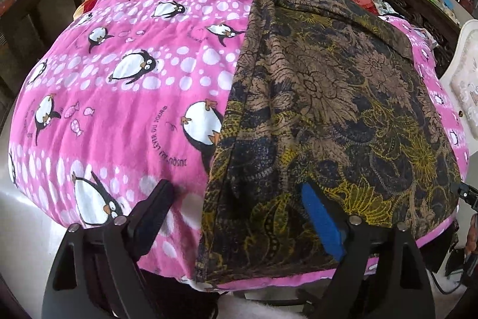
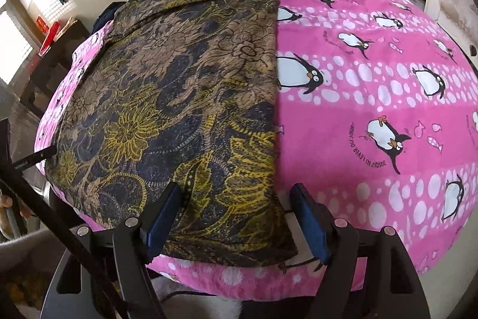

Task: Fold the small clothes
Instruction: 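Press the folded shirt flat with both grippers, then close the left gripper on the hem, then grasp the shirt hem with both grippers and lift it toward the collar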

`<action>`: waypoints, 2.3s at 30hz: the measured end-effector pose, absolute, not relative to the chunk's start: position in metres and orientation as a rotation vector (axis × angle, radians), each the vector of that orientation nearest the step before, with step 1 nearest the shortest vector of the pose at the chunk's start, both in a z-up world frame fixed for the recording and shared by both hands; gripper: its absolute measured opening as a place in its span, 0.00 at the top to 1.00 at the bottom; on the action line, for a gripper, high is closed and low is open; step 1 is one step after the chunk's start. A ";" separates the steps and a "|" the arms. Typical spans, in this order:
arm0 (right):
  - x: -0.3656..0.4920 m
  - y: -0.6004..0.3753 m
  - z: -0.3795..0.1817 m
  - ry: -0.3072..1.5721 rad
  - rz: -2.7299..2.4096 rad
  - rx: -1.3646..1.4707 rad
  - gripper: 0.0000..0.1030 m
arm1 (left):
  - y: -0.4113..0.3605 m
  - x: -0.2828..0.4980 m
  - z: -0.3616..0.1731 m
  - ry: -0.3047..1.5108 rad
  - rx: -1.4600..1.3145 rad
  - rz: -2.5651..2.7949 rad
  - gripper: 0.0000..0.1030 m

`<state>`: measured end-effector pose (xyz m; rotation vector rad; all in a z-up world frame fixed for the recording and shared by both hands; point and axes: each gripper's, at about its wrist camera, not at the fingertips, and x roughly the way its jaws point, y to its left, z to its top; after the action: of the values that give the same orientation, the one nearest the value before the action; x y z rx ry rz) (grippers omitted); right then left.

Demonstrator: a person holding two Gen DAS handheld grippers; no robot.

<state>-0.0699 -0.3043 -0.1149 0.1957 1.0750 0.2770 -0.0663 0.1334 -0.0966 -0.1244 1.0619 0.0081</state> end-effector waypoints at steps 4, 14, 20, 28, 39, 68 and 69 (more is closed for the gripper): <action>-0.071 -0.303 -0.112 1.070 0.291 0.190 0.23 | 0.126 -0.067 -0.100 1.060 -0.074 0.031 0.13; -0.073 -0.301 -0.116 1.055 0.300 0.193 0.21 | 0.118 -0.069 -0.106 1.076 -0.031 0.050 0.07; -0.075 -0.298 -0.116 1.046 0.301 0.185 0.21 | 0.117 -0.073 -0.110 1.094 -0.055 0.054 0.03; -0.084 -0.294 -0.109 0.984 0.282 0.114 0.65 | 0.119 -0.080 -0.113 1.112 -0.112 0.029 0.01; -0.084 -0.306 -0.111 0.999 0.375 0.264 0.66 | 0.122 -0.083 -0.115 1.136 -0.139 0.018 0.02; -0.078 -0.309 -0.121 1.004 0.575 0.378 0.80 | 0.118 -0.076 -0.102 1.150 -0.171 -0.131 0.29; -0.079 -0.310 -0.121 0.999 0.577 0.377 0.80 | 0.118 -0.077 -0.101 1.147 -0.166 -0.132 0.29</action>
<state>-0.0786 -0.3096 -0.1209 0.3768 0.9987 0.5770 -0.0765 0.1179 -0.1012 -0.1662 1.1473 -0.1325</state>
